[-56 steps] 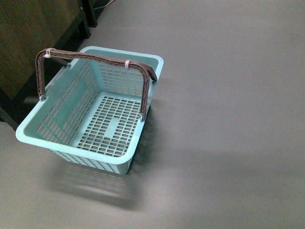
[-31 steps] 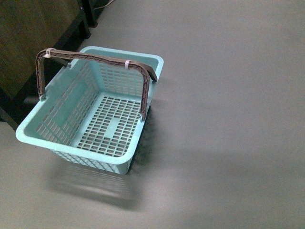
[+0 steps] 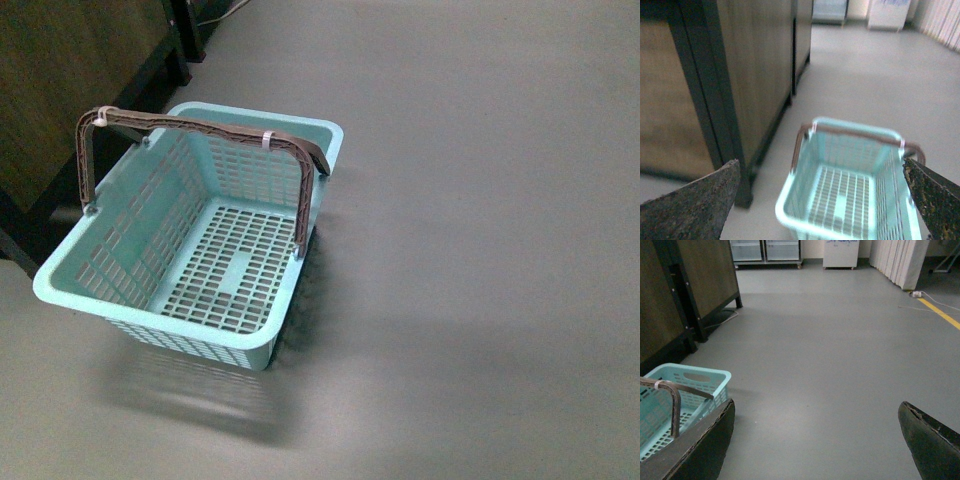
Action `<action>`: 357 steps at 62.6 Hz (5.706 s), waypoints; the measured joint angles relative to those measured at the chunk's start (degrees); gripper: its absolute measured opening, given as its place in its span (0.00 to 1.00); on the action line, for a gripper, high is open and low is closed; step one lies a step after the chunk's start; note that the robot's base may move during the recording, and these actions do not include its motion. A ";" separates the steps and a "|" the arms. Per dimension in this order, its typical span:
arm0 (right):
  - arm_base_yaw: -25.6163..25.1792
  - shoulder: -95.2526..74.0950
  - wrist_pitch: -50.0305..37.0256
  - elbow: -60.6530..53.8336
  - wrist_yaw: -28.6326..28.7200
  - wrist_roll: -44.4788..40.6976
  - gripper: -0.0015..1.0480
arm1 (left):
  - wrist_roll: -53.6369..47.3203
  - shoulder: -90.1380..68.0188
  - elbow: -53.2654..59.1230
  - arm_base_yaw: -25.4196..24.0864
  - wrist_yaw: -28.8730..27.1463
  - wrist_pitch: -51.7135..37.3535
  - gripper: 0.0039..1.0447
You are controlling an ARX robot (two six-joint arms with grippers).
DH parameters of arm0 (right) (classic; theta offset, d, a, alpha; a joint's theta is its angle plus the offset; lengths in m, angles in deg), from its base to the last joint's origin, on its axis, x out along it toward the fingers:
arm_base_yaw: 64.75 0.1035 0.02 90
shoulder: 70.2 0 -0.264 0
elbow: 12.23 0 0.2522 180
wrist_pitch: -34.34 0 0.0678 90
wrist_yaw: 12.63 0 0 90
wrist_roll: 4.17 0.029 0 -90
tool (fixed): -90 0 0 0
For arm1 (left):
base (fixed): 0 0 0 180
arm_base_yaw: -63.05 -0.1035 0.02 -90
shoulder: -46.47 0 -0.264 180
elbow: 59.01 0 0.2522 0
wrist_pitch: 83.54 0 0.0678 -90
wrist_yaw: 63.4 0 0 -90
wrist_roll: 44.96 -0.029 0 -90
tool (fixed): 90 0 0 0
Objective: Pick lemon and mango into basket
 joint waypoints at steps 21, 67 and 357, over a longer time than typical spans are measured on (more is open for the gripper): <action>0.00 0.00 0.00 0.00 -0.02 0.00 0.92 | 29.59 -54.75 -14.64 8.09 6.14 -38.58 0.94; 0.00 0.00 0.00 0.00 -0.02 0.00 0.92 | 65.92 -121.52 -68.98 14.91 -6.21 -33.22 0.94; 0.00 0.00 0.00 0.00 0.00 0.00 0.92 | 72.46 -40.89 -40.54 4.39 8.20 0.98 0.27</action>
